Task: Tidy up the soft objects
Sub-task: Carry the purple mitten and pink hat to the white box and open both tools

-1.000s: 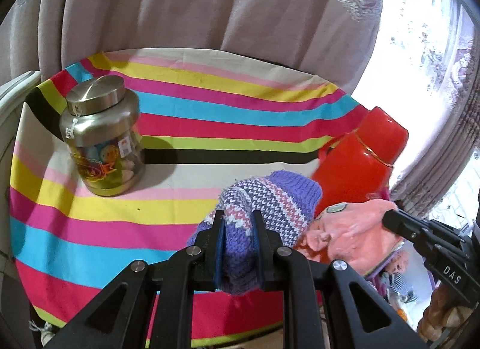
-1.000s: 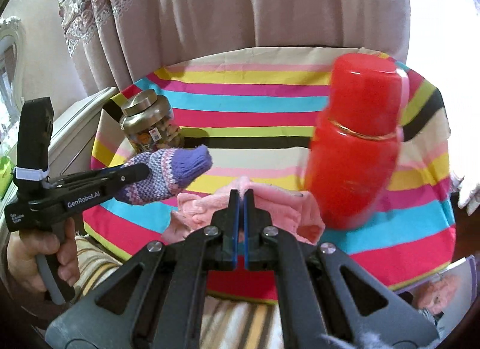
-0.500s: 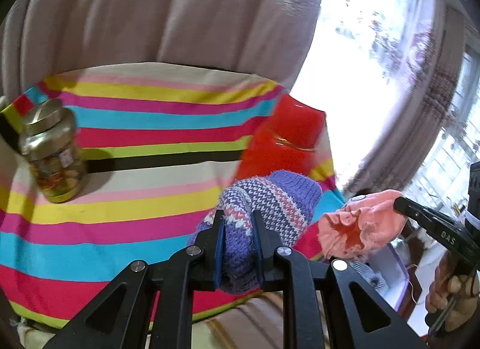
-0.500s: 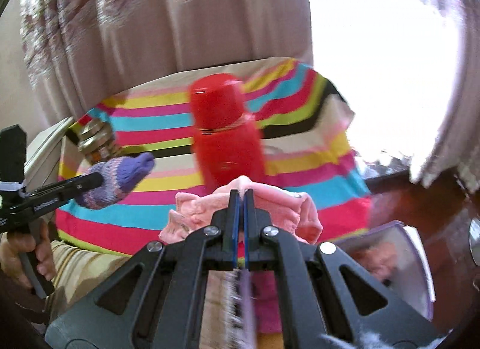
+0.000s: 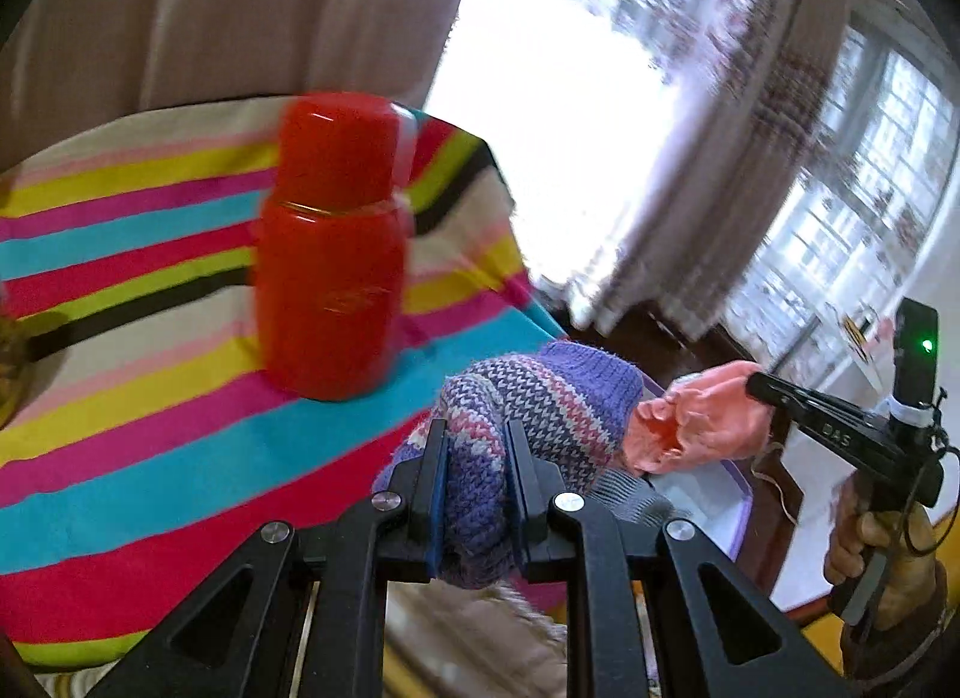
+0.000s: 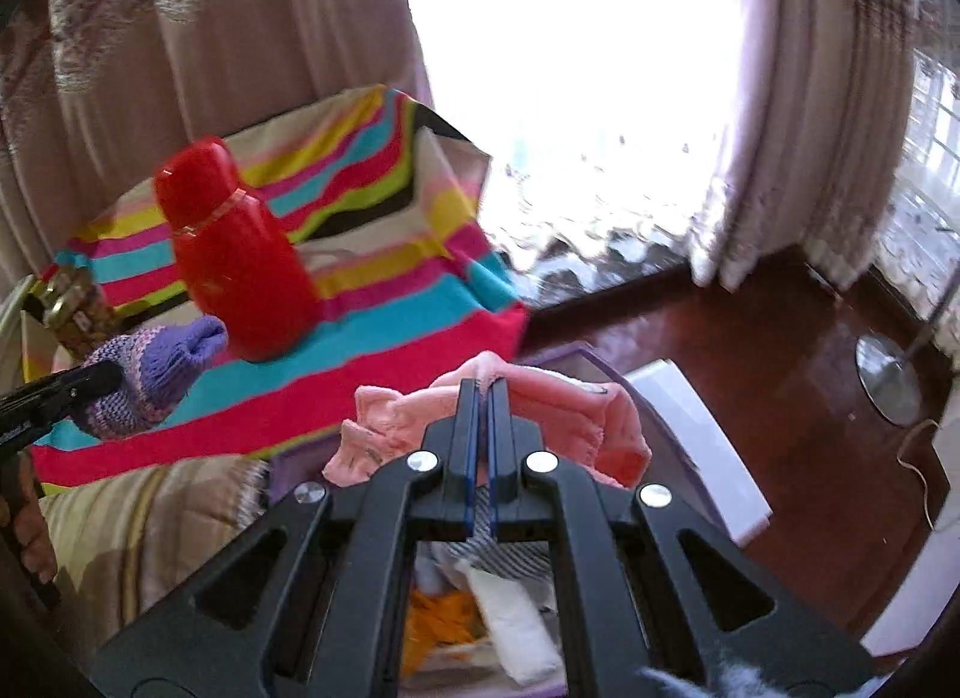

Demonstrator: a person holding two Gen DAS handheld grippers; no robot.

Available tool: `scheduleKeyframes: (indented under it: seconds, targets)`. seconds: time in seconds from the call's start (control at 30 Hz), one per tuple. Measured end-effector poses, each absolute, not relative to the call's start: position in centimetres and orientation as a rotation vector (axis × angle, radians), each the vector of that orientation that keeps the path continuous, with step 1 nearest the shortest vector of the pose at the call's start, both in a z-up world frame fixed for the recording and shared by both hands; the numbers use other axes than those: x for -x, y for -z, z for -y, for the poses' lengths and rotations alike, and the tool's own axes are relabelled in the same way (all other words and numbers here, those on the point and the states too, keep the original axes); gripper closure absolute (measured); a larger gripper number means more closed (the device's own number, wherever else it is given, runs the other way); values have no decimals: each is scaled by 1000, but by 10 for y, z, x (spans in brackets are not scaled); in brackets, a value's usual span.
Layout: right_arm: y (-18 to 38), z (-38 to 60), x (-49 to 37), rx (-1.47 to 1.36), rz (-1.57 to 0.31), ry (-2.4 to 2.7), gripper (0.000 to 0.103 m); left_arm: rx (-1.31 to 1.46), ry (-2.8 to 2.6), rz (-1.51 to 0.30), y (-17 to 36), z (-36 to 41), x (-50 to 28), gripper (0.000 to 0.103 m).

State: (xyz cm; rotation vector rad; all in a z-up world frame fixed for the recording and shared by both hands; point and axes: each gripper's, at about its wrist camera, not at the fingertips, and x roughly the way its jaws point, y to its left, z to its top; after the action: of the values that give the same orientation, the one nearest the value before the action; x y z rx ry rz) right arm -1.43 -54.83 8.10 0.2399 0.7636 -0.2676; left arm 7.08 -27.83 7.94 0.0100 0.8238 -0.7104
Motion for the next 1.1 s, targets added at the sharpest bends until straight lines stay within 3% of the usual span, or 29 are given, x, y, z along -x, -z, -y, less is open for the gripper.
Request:
scheduleKeyframes:
  seconds: [0.57, 0.67, 0.73, 0.77, 0.8, 0.87, 0.9, 0.93, 1.1]
  targets:
    - [-56, 577, 41, -247, -815, 394, 98, -20, 789, -958, -43, 345, -62, 82]
    - [-54, 576, 44, -245, -827, 409, 97, -16, 802, -988, -35, 349, -62, 69]
    - [-51, 576, 46, -256, -853, 416, 95, -15, 788, -1013, -30, 349, -60, 53]
    - [-51, 576, 48, -258, -856, 419, 94, -10, 791, -1017, -29, 347, -57, 52]
    - [-51, 575, 51, -255, -858, 423, 90, -10, 792, -1019, -28, 346, -54, 51]
    - [-53, 570, 58, -245, -862, 430, 69, 1, 788, -1034, -26, 341, -47, 47]
    - [-54, 567, 63, -241, -864, 434, 51, 12, 786, -1040, -25, 338, -44, 42]
    - [-55, 564, 68, -240, -861, 435, 41, 28, 785, -1050, -24, 333, -39, 37]
    - [-57, 543, 95, -246, -865, 399, 29, 62, 777, -1110, -15, 310, -7, 34]
